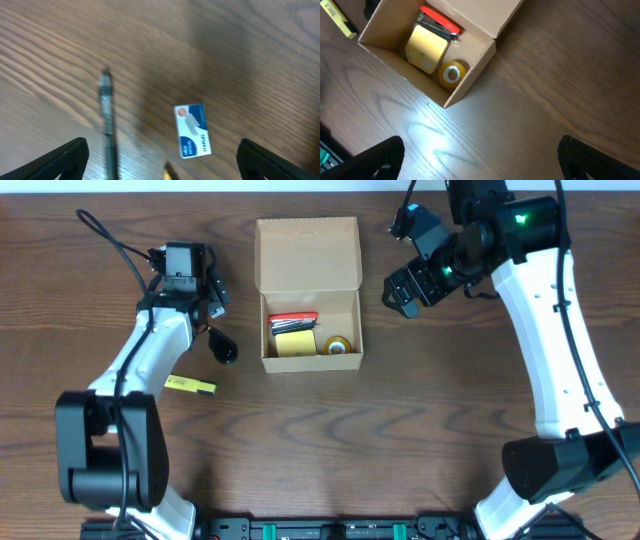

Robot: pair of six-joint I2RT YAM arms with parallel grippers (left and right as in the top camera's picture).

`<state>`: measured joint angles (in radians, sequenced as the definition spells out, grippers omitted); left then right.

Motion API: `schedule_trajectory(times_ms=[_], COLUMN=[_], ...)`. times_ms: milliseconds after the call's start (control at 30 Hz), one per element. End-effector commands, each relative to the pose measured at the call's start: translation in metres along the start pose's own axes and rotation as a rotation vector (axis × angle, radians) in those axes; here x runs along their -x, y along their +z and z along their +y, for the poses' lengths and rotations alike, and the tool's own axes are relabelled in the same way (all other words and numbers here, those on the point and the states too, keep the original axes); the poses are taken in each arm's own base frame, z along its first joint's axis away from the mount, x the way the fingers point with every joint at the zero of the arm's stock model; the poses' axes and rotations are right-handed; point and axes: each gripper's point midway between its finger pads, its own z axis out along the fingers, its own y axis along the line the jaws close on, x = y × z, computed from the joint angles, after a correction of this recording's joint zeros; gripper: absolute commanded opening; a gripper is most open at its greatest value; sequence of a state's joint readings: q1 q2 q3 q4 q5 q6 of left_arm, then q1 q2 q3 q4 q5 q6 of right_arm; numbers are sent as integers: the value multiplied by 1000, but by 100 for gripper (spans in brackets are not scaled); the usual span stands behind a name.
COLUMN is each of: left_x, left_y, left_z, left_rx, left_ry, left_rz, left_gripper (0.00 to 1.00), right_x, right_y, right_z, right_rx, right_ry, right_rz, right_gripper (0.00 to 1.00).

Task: Pack container
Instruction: 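Move the left gripper over the blue-white staples box, then lower the left gripper and grasp the staples box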

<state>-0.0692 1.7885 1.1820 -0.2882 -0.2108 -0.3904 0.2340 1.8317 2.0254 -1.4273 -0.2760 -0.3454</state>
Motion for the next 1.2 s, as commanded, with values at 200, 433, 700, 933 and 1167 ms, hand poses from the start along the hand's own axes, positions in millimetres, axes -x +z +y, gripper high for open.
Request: schedule_trajectory(times_ms=[200, 433, 700, 933, 1167], left_x=[-20, -11, -15, -17, -22], left_y=[3, 19, 40, 50, 61], left_z=[-43, -39, -18, -18, -19], left_rx=[-221, -176, -47, -32, -33], left_ry=[-61, -59, -52, -52, -50], left_rz=[135, 72, 45, 37, 43], left_gripper=[95, 95, 100, 93, 93], right_x=[1, 1, 1, 1, 1], right_y=[1, 1, 1, 1, 1], right_z=[4, 4, 4, 4, 4], right_rx=[5, 5, 5, 5, 5], right_ry=[-16, -15, -15, -15, -15], right_rz=[2, 2, 2, 2, 2], right_gripper=[99, 99, 99, 99, 99])
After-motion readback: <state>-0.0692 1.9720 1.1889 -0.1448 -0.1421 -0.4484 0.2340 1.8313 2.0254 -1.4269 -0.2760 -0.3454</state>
